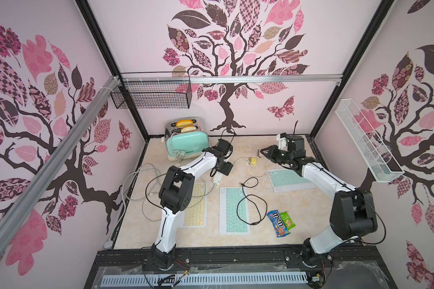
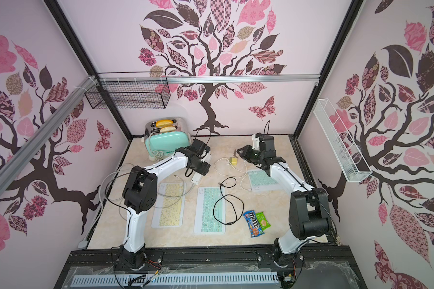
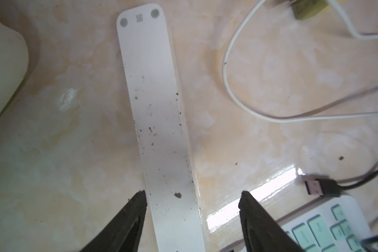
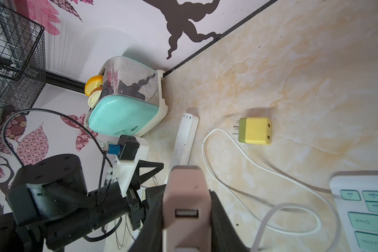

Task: Unplug the wireless keyboard
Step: Place the socket at the center of the board, then place the plug at the center of the board.

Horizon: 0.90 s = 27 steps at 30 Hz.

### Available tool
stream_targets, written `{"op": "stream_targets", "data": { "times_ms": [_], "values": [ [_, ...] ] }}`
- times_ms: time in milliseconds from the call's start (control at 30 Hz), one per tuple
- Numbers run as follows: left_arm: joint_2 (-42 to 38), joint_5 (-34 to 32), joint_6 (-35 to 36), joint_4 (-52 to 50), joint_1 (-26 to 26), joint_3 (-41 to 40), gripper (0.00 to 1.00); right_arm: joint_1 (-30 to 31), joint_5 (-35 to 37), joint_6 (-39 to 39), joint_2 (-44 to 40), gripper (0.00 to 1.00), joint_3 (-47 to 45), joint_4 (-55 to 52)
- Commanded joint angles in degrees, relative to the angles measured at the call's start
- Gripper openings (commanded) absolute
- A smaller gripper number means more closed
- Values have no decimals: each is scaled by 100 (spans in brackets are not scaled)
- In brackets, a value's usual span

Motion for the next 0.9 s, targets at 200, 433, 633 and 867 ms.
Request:
{"op": "stream_targets", "data": {
  "times_ms": [200, 433, 633, 867],
  "values": [
    [444, -800, -61, 47, 58, 111, 70, 0, -4, -77, -57, 0, -69, 6],
    [429, -69, -315, 161, 652, 263, 62, 1, 238, -268, 15, 0, 46, -440],
    [188, 404, -292, 243, 653, 285, 66, 31, 518, -573, 576, 0, 596, -1424],
    [-771, 995, -450, 759, 633, -369, 68, 459, 160, -813, 964, 0, 867, -1507]
  ]
}}
